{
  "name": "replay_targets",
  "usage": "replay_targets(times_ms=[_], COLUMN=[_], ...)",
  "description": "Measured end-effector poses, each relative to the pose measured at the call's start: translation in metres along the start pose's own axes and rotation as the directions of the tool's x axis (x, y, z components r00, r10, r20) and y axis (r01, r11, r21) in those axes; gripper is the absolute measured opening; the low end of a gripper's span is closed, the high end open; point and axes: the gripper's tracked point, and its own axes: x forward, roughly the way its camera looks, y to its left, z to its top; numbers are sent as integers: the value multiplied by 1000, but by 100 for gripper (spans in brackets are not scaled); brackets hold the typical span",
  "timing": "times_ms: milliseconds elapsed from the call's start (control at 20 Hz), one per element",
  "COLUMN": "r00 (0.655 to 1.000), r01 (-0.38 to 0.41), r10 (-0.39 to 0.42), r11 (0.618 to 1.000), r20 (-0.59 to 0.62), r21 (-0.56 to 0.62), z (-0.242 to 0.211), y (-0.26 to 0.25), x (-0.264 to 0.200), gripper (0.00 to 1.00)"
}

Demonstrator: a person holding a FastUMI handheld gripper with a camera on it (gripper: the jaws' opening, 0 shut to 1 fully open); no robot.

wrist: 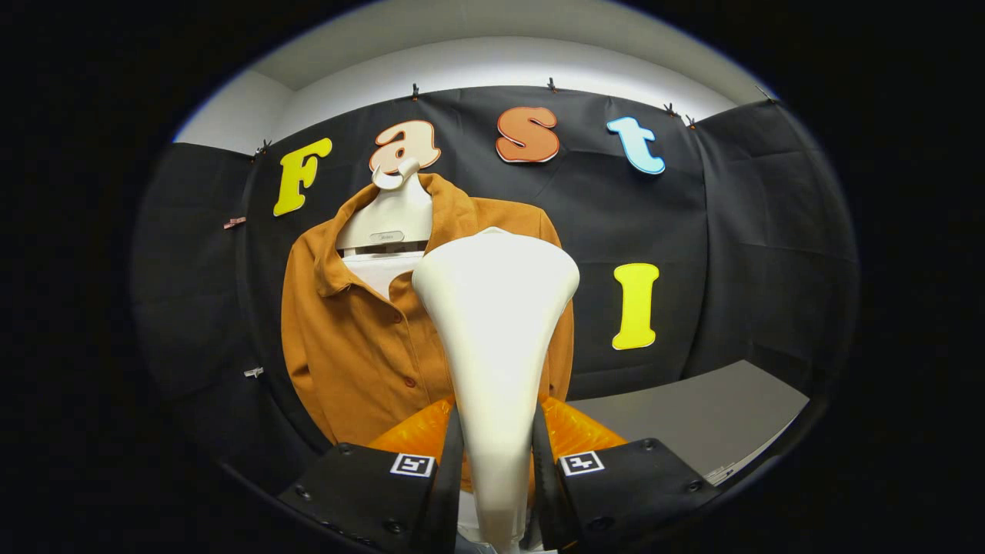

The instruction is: Iron the clothes twice with a garment steamer, once on the left side and once on the right side.

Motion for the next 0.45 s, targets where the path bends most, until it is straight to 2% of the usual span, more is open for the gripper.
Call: replay_targets(times_ms=[450], r00=[1000], r01=[3], r10=[-3], r11=[1000], r20=[-6], r21=[0], z=[0], y=[1], x=[-1], gripper=[44])
